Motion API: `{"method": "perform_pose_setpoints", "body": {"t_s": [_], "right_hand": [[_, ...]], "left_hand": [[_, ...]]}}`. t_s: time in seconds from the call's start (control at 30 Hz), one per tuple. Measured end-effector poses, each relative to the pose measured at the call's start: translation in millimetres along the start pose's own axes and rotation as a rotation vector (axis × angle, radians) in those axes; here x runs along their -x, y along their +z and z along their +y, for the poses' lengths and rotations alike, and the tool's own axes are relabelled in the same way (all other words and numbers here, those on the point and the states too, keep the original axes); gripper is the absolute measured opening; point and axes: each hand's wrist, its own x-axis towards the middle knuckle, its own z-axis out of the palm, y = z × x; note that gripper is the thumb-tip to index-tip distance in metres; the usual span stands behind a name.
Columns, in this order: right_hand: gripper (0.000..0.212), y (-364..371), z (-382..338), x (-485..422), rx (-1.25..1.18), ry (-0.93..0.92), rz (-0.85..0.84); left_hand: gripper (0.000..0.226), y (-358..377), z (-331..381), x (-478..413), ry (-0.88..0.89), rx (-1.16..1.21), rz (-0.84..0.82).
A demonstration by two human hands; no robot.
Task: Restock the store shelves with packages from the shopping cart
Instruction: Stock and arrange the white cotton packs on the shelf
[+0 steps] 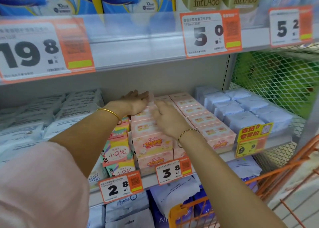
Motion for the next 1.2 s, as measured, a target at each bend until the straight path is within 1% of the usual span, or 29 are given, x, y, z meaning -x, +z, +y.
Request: {"method": "perform_pose_setpoints", "body": {"t_s": [0.07, 0.1, 0.17, 0.2, 0.27, 0.3, 0.37, 0.43, 0.47, 0.57, 0.63, 0.73, 0.83, 0.9, 0.97, 1.1, 1.2], "right_hand": [[0.034, -17, 14, 0, 0.003, -0.012, 0.122], [0.031, -27, 24, 2, 0.009, 0.011, 0.181], [0.039, -49, 51, 8, 0.051, 0.100, 0.261], [0.042, -58, 65, 13, 0.088, 0.140, 0.274], [0.042, -71, 88, 22, 0.118, 0.188, 0.252], [0.041, -75, 96, 27, 0.100, 0.207, 0.245], [0.037, -85, 105, 32, -0.014, 0.219, 0.276], [0.036, -91, 109, 35, -0.109, 0.217, 0.339], [0.036, -92, 110, 35, -0.091, 0.218, 0.335], [0.035, -83, 115, 30, 0.027, 0.215, 0.176], [0.034, -74, 120, 27, 0.060, 0.234, 0.094], [0.034, -67, 127, 23, 0.156, 0.251, 0.079], [0.029, -69, 122, 21, 0.257, 0.237, 0.061], [0.031, -73, 118, 16, 0.251, 0.231, 0.067], [0.033, -79, 114, 5, 0.265, 0.202, 0.091], [0.033, -76, 117, -24, 0.320, 0.196, -0.036], [0.030, -68, 125, -35, 0.401, 0.184, -0.098]], "left_hand": [[0.052, -6, 10, 6, 0.020, 0.005, 0.008], [0.051, -9, 18, 10, 0.042, -0.001, 0.023], [0.052, -18, 43, 23, 0.105, -0.033, 0.063], [0.052, -20, 61, 32, 0.139, -0.055, 0.090], [0.048, -17, 101, 57, 0.193, -0.084, 0.135], [0.044, -9, 121, 71, 0.231, -0.099, 0.127], [0.041, 17, 157, 91, 0.324, -0.147, 0.041], [0.047, 47, 180, 94, 0.379, -0.144, -0.025], [0.051, 59, 185, 92, 0.373, -0.111, -0.026], [0.059, 72, 187, 86, 0.269, 0.009, -0.026], [0.060, 74, 184, 85, 0.246, 0.041, -0.041], [0.058, 75, 178, 83, 0.268, 0.075, -0.051], [0.054, 75, 177, 76, 0.270, 0.124, 0.025], [0.057, 73, 177, 68, 0.214, 0.140, 0.059], [0.061, 71, 177, 60, 0.139, 0.122, 0.054], [0.063, 66, 178, 50, 0.010, 0.165, 0.030], [0.063, 66, 177, 42, -0.029, 0.161, 0.027]]}}
